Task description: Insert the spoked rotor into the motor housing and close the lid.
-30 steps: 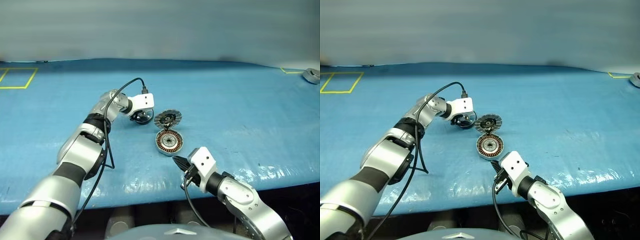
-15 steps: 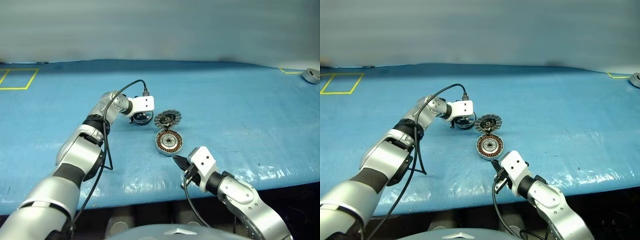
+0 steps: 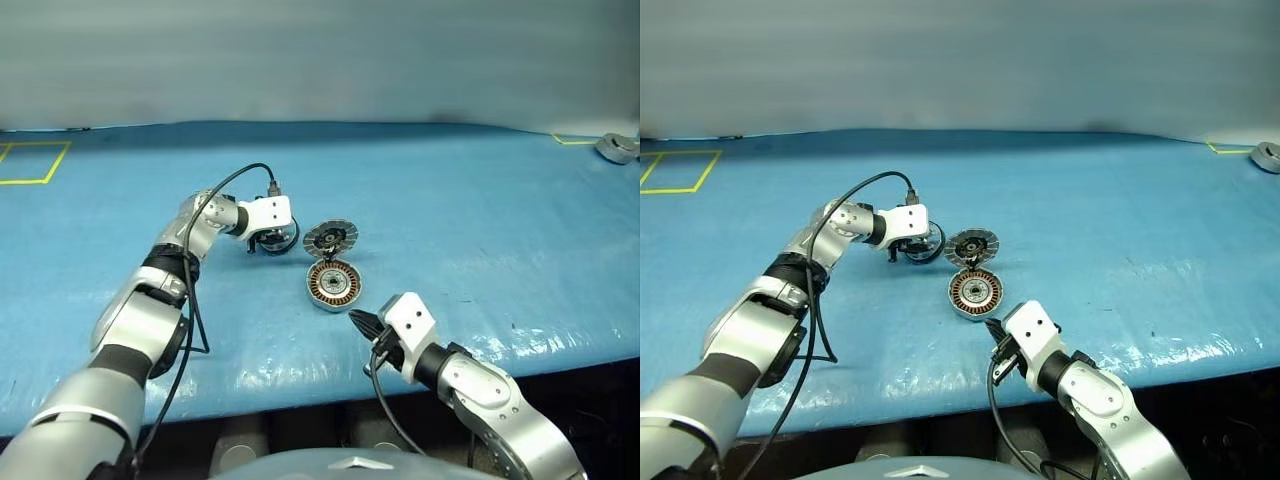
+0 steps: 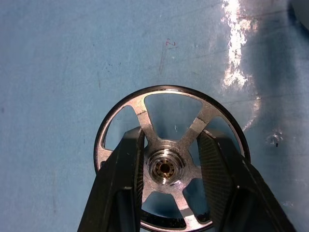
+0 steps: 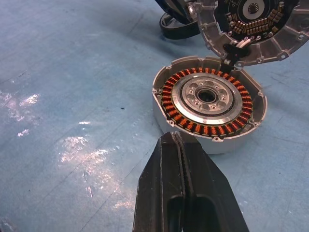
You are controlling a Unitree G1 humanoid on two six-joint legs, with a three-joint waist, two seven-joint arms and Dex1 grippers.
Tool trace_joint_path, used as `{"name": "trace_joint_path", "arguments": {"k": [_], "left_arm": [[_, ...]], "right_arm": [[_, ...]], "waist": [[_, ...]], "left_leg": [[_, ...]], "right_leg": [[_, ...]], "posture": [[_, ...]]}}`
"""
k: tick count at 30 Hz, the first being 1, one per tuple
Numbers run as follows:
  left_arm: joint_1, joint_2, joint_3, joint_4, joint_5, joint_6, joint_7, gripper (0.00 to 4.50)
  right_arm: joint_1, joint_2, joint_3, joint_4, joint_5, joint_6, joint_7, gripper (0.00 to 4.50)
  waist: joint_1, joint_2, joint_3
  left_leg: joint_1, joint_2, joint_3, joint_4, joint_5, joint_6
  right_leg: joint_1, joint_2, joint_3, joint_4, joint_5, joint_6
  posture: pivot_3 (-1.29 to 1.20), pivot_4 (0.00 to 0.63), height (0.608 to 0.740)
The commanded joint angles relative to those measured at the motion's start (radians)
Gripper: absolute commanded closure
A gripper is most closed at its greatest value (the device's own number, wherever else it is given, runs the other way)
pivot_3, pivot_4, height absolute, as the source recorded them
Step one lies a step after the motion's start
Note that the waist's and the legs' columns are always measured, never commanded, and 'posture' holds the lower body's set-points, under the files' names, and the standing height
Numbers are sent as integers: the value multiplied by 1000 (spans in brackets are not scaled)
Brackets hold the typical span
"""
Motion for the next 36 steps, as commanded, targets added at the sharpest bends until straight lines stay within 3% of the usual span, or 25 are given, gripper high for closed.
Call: {"name": "trace_joint_path", "arguments": {"k": [1,10,16,24,33,36], "left_arm": [[108,37,49,-111,-100,31,-102,3148],[446,106,175,-659,-359,289,-164,3148],[601,108,137,-1030,-471,456,-168,3148],[537,22,57,-981,-434,427,-97,3148],[436,-114,60,-873,-474,510,-14,3148],[417,-104,45,-866,-469,541,-29,3148]], "right_arm": [[-7,5,-33,-37,24,4,1,4500],[-4,-1,-112,-50,83,22,16,4500],[79,-46,-155,-116,160,-3,98,4500],[120,-59,-218,-80,161,-68,111,4500],[139,-1,-163,-43,95,-100,40,4500],[142,7,-147,-44,79,-101,25,4500]], "waist": [[1,0,0],[9,1,0],[23,1,1],[27,2,2],[33,2,2],[32,2,2]], "left_leg": [[0,0,0,0,0,0],[0,1,2,0,0,0],[-1,0,1,0,0,0],[0,0,1,2,0,0],[-5,-2,0,1,0,1],[-6,-2,-1,1,0,1]], "right_leg": [[0,0,0,0,0,0],[0,0,2,0,0,-1],[-1,-1,2,0,0,0],[0,3,6,-1,-2,4],[-4,5,10,-3,-1,2],[-4,6,9,-4,-1,2]], "posture": [[0,150,740],[0,150,740],[0,150,740],[0,150,740],[0,150,740],[0,150,740]]}}
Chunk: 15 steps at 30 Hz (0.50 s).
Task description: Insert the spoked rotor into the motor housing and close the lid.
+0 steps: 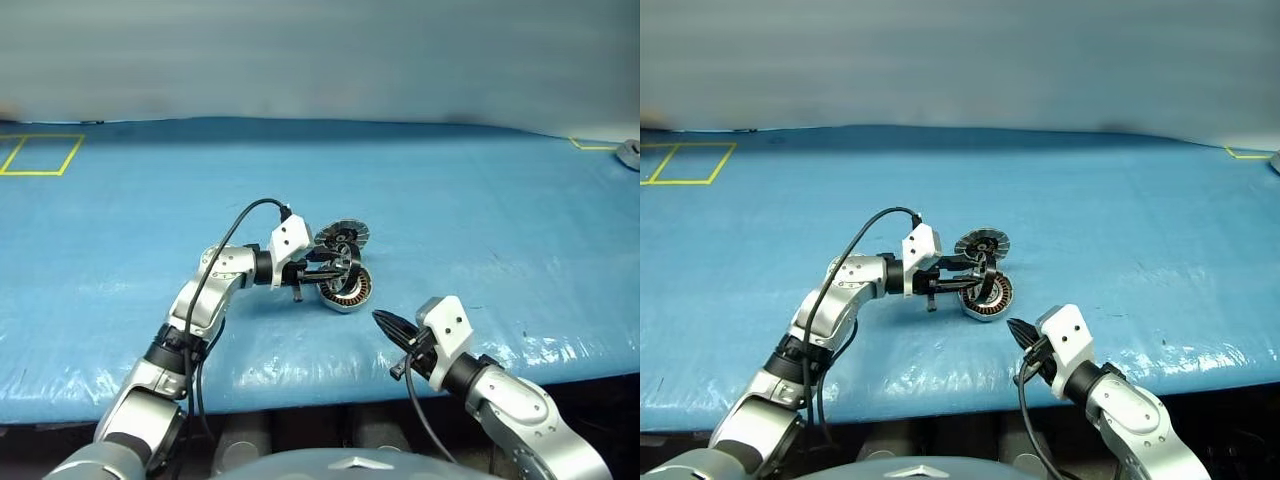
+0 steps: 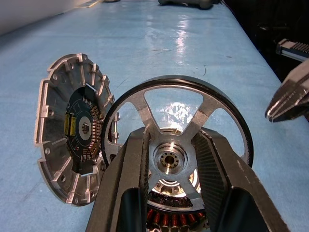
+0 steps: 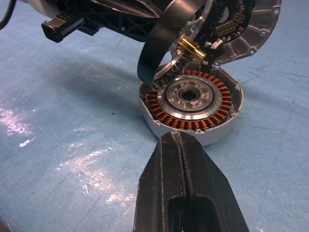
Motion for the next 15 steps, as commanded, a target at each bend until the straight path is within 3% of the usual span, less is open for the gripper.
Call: {"name": "trace_joint_path", "arguments": {"k": [1,15], "left_arm": [[-40,25,-28,5,43,-19,5,3148],[-134,93,-183,28,190,-75,-43,3148]], "right_arm": [[4,11,6,-15,-16,-23,-20,4500],[-7,37,38,10,-65,-29,-59,4500]], "waist": [[-1,0,0],[1,0,0]], "left_leg": [[0,0,0,0,0,0],[1,0,-1,0,0,0]], "right_leg": [[0,0,0,0,0,0],[1,1,1,-1,-1,2]], "posture": [[0,150,740],[0,150,740]]}}
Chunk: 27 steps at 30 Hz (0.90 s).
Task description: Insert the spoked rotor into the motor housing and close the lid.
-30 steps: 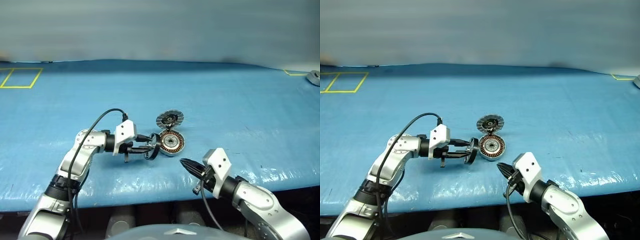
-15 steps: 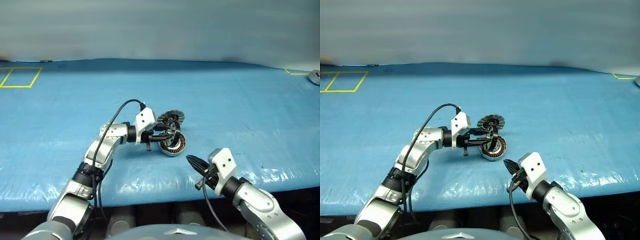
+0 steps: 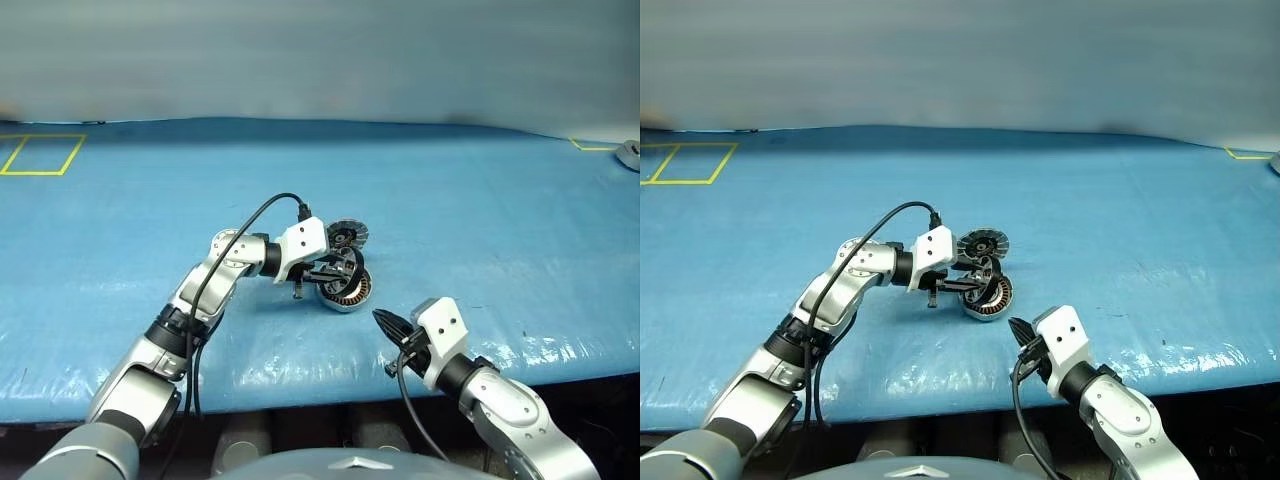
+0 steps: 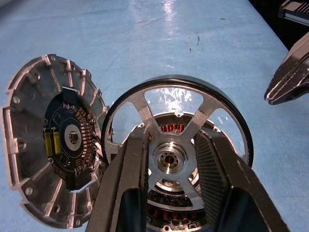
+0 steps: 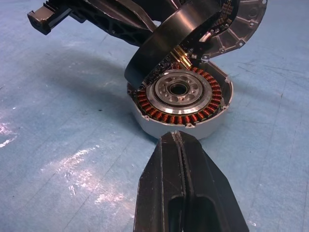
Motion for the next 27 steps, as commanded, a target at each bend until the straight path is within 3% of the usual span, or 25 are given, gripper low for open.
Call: {"name": "trace_joint_path", "arguments": {"k": [1,18,27], "left_arm": [[-23,7,-40,-1,44,-5,-9,3148],[-53,20,36,-61,-60,90,-59,3148],[-49,51,-35,-3,48,11,-48,3148]], "right_arm": [[-8,10,9,-15,-6,-21,-5,4500],[-7,36,39,11,-27,-42,-12,4500],[-19,41,43,30,-37,-48,-8,4500]], "waist": [[0,0,0],[0,0,0],[0,0,0]], "left_leg": [[0,0,0,0,0,0],[-1,0,0,0,0,0],[-1,0,0,0,0,0]], "right_leg": [[0,0,0,0,0,0],[-1,1,1,0,0,0],[-1,1,1,0,0,0]], "posture": [[0,150,740],[0,150,740],[0,150,740]]}}
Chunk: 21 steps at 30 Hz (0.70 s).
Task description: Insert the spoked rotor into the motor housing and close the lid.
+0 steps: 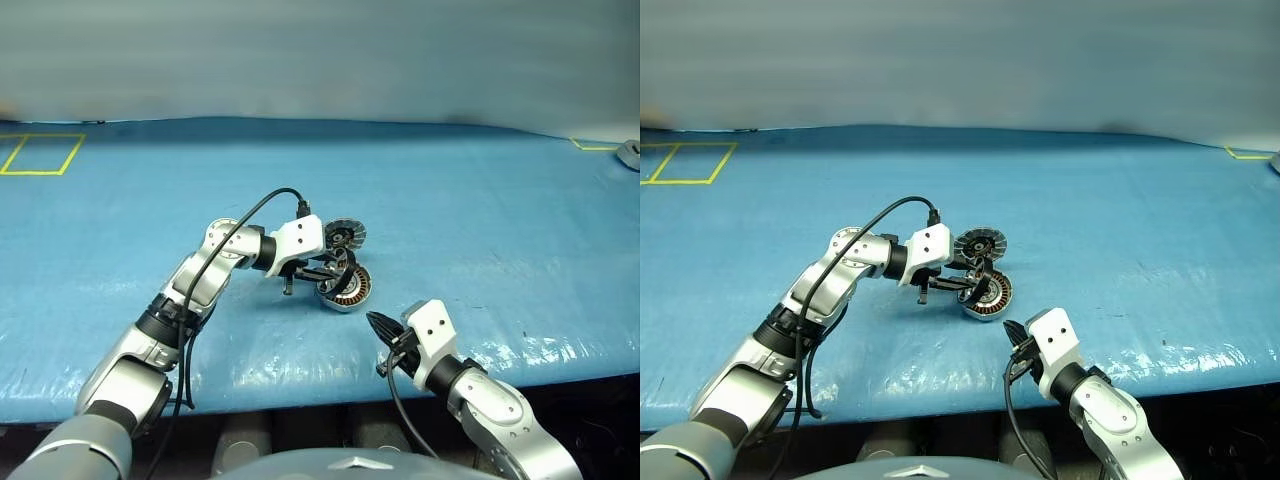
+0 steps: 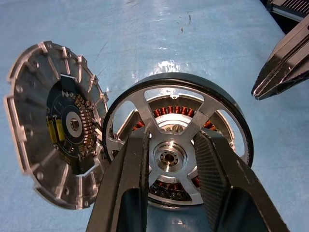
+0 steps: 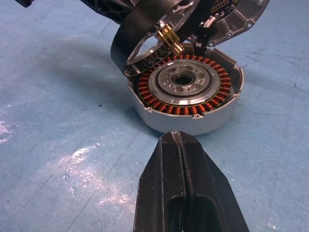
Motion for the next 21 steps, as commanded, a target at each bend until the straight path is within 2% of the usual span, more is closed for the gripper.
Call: {"name": "trace_joint_path", "arguments": {"k": [1,10,14,21], "left_arm": [[-13,0,-33,16,42,-27,2,3148],[-38,-28,-74,40,91,-51,3,3148],[-48,-41,-76,38,116,-44,24,2287],[-46,-41,6,0,35,-29,18,2287]], "right_arm": [[-8,5,0,-15,-2,-28,0,4500],[-5,11,0,-14,-11,-27,-5,4500],[4,15,3,-15,-18,-28,-8,4500],[8,24,5,-8,-18,-33,-7,4500]], "waist": [[0,0,0],[2,0,0],[1,0,0],[0,0,0]], "left_leg": [[0,0,0,0,0,0],[0,0,0,0,0,0],[0,0,0,0,0,0],[-1,0,0,0,0,0]], "right_leg": [[0,0,0,0,0,0],[1,0,0,0,0,0],[1,0,0,0,0,0],[-1,1,1,0,0,0]], "posture": [[0,150,740],[0,150,740],[0,150,740],[0,150,740]]}}
